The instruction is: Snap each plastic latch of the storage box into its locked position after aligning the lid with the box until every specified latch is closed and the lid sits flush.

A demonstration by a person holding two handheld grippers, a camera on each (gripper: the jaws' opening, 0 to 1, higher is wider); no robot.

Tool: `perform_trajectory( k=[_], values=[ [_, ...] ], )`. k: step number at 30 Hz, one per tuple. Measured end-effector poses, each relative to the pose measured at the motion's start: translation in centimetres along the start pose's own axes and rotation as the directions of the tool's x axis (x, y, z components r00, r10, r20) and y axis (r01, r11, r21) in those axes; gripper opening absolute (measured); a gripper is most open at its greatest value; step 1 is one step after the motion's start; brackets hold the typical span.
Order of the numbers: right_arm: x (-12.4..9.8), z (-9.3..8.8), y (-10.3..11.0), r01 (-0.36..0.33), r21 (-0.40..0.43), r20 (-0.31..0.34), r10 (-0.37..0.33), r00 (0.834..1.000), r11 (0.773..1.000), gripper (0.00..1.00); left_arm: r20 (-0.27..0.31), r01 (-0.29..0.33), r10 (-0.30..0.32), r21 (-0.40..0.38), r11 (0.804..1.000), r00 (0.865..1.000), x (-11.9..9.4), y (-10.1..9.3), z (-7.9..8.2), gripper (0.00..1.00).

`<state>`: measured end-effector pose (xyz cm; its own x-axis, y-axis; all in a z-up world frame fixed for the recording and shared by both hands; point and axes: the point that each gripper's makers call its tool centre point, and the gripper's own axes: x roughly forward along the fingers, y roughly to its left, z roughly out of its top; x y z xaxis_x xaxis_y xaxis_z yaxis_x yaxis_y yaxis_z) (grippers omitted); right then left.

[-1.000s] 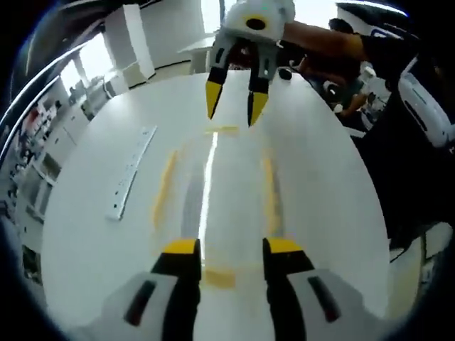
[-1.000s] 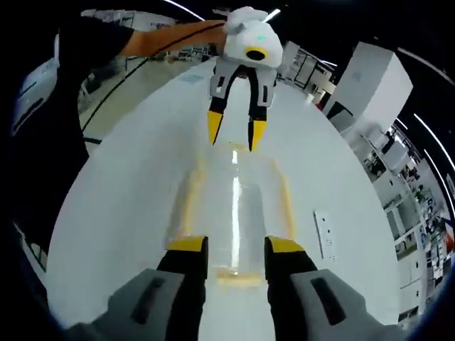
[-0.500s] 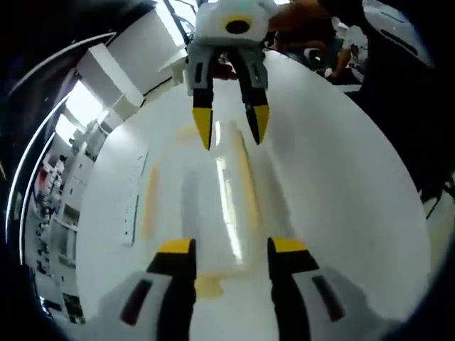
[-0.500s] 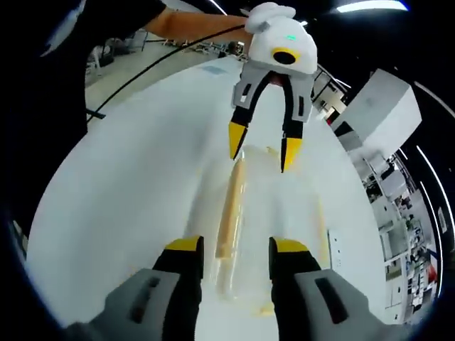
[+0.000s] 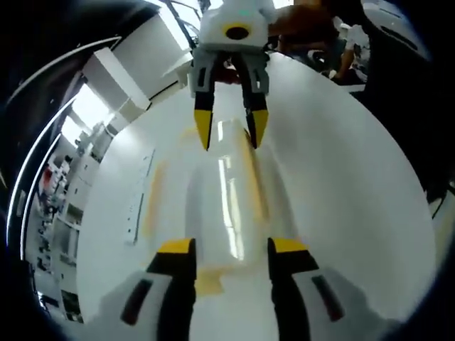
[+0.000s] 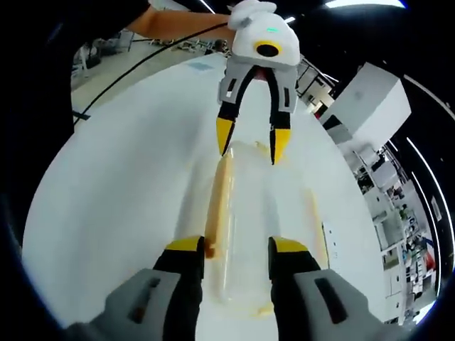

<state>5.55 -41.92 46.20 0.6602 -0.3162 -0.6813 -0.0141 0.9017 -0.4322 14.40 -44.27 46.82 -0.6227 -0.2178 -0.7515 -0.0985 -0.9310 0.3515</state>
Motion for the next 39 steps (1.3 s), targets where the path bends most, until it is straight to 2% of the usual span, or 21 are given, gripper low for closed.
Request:
perform_trajectory(
  k=[5,7,10,11,14,17,18,19,20,21,23,24,25,26,28,31,33,34,35,36,39],
  values=[
    [-0.3,0.0,0.1,-0.016,0.014,0.006,0.015,1.0,1.0,0.37,0.051,0.025,-0.022,-0.055,0.998,0.998,-0.4,-0.1,0.6,0.35],
    [-0.7,0.4,0.2,-0.025,0.032,0.033,0.024,0.999,0.999,0.36,0.069,0.034,-0.03,-0.064,0.997,0.997,-0.6,-0.2,0.9,0.35],
    [-1.9,1.7,-1.1,-0.012,0.146,0.13,-0.008,0.992,0.989,0.28,0.146,0.03,-0.015,-0.1,0.995,0.989,-1.5,0.4,2.4,0.33],
    [-2.5,1.7,-2.2,0.006,0.214,0.153,-0.039,0.987,0.977,0.26,0.191,0.012,0.013,-0.128,0.992,0.981,-1.9,1.1,3.2,0.31],
    [-2.3,0.3,-3.5,0.009,0.304,0.144,-0.056,0.988,0.953,0.26,0.207,-0.027,0.07,-0.203,0.979,0.976,-1.9,2.7,3.2,0.27],
    [-1.7,-0.8,-4.4,-0.012,0.459,0.174,-0.076,0.982,0.889,0.26,0.227,-0.024,0.104,-0.327,0.945,0.968,-1.0,3.6,2.6,0.27],
    [-1.6,-1.1,-4.9,-0.025,0.534,0.203,-0.1,0.974,0.845,0.26,0.246,-0.008,0.105,-0.365,0.931,0.963,-0.8,3.7,2.5,0.27],
    [-1.6,-1.3,-5.5,-0.025,0.564,0.219,-0.121,0.968,0.825,0.26,0.255,0.003,0.104,-0.388,0.922,0.961,-0.6,3.7,2.3,0.26],
    [-1.6,-1.6,-6.0,-0.025,0.611,0.229,-0.147,0.962,0.792,0.26,0.265,0.013,0.11,-0.423,0.906,0.958,-0.4,3.9,2.0,0.26],
    [-1.5,-2.0,-6.3,-0.028,0.636,0.235,-0.159,0.959,0.771,0.25,0.269,0.016,0.122,-0.459,0.888,0.955,-0.2,4.1,1.6,0.25],
    [-1.1,-3.1,-5.9,-0.021,0.624,0.209,-0.141,0.968,0.781,0.24,0.271,0.025,0.132,-0.508,0.861,0.954,0.1,4.4,0.8,0.23],
    [-1.2,-3.0,-6.2,-0.003,0.599,0.225,-0.164,0.961,0.801,0.23,0.272,0.035,0.126,-0.52,0.854,0.954,0.2,4.4,0.4,0.22],
    [-1.3,-3.0,-6.3,-0.011,0.603,0.236,-0.165,0.957,0.798,0.23,0.282,0.044,0.136,-0.55,0.834,0.95,0.3,4.4,0.1,0.2],
    [-1.4,-3.1,-6.3,-0.016,0.614,0.248,-0.174,0.953,0.789,0.22,0.336,0.05,0.168,-0.554,0.831,0.927,0.4,5.1,0.6,0.18],
    [-1.4,-3.3,-6.5,-0.009,0.611,0.258,-0.189,0.948,0.791,0.17,0.327,0.038,0.187,-0.575,0.817,0.926,0.5,5.4,0.1,0.11],
    [-1.1,-3.0,-6.5,-0.027,0.616,0.3,-0.203,0.932,0.788,0.06,0.337,0.045,0.23,-0.643,0.764,0.913,0.6,6.1,-0.5,0.02],
    [-0.9,-2.7,-6.3,-0.057,0.636,0.334,-0.207,0.92,0.77,0.01,0.395,0.12,0.196,-0.647,0.753,0.898,1.0,5.4,0.2,0.0],
    [-0.8,-2.7,-6.3,-0.048,0.62,0.338,-0.211,0.917,0.783,0.01,0.411,0.145,0.183,-0.648,0.748,0.893,1.1,4.9,0.7,0.0],
    [-0.8,-2.7,-6.4,-0.026,0.593,0.335,-0.217,0.917,0.805,0.01,0.414,0.145,0.179,-0.64,0.755,0.893,1.3,4.8,0.7,0.0],
    [-0.7,-2.6,-6.4,-0.015,0.587,0.332,-0.224,0.916,0.81,0.01,0.409,0.13,0.188,-0.634,0.762,0.893,1.3,4.9,0.8,0.0],
    [-0.4,-2.6,-6.5,-0.011,0.599,0.336,-0.239,0.911,0.801,0.0,0.398,0.121,0.183,-0.627,0.77,0.899,1.4,4.8,1.0,0.0]
  ],
)
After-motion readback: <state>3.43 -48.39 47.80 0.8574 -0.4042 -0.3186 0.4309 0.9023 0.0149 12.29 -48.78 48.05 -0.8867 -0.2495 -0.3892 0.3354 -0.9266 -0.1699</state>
